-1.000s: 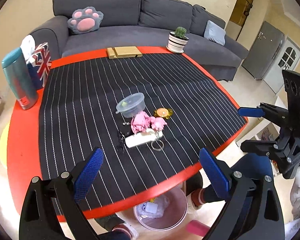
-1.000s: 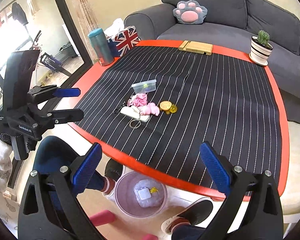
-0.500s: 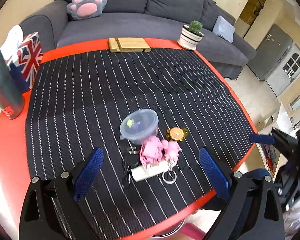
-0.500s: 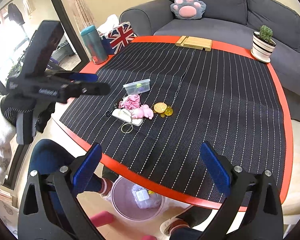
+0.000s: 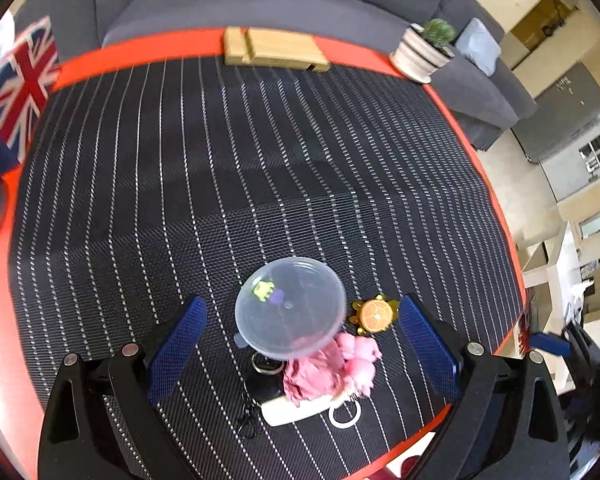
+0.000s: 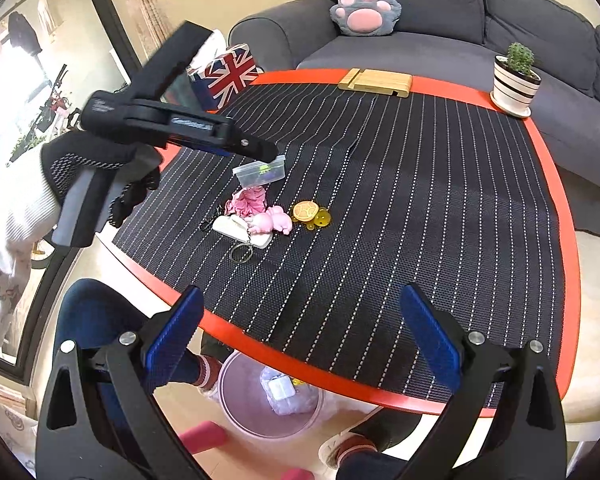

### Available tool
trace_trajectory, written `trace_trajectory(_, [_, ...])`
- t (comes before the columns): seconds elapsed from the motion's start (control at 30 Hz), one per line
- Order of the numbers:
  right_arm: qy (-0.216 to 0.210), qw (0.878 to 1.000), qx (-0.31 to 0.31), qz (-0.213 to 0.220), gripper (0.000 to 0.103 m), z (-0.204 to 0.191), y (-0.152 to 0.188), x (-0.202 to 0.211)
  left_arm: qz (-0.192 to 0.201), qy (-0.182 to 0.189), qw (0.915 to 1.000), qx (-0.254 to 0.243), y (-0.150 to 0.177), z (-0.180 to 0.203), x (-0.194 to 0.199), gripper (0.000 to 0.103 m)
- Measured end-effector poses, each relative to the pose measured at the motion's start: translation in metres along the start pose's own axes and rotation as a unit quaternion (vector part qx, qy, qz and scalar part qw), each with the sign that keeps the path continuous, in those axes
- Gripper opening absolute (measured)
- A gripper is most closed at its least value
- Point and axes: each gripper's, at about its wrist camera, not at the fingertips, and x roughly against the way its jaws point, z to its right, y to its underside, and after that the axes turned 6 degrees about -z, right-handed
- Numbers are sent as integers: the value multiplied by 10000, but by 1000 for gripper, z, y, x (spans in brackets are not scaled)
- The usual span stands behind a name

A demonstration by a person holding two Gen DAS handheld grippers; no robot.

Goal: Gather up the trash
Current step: 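Grasp the clear lidded plastic tub with the left tool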

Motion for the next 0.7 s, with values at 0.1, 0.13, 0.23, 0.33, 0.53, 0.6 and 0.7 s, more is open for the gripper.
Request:
trace_trajectory(0.1, [10, 10000, -21, -24, 97, 2, 2, -1, -91, 99, 9998, 175, -5, -4, -9, 93])
trace_trajectory(0.13, [11, 10000, -33, -32, 97, 4, 2, -1, -107, 123, 9997, 207, -5, -4, -10, 92])
trace_trajectory(0.23, [12, 10000, -58, -38, 97, 6, 3, -2, -170, 155, 9994, 248, -6, -4, -15, 90])
trace_trajectory(0.33, [11, 10000, -55, -44, 97, 6, 3, -2, -260, 141, 9992, 261, -8, -4, -21, 72])
trace_trajectory(0.53, [5, 10000, -27, -58, 97, 6, 2, -5, -230, 120, 9993, 250, -5, -6, -22, 59])
trace_trajectory(0.6, [8, 10000, -7, -69, 97, 5, 0, -6, -134, 103, 9996, 227, -3, -7, -18, 59])
trace_trajectory(0.7, [12, 10000, 46, -82, 97, 3, -4, -8, 78, 56, 9998, 189, -1, -7, -8, 59])
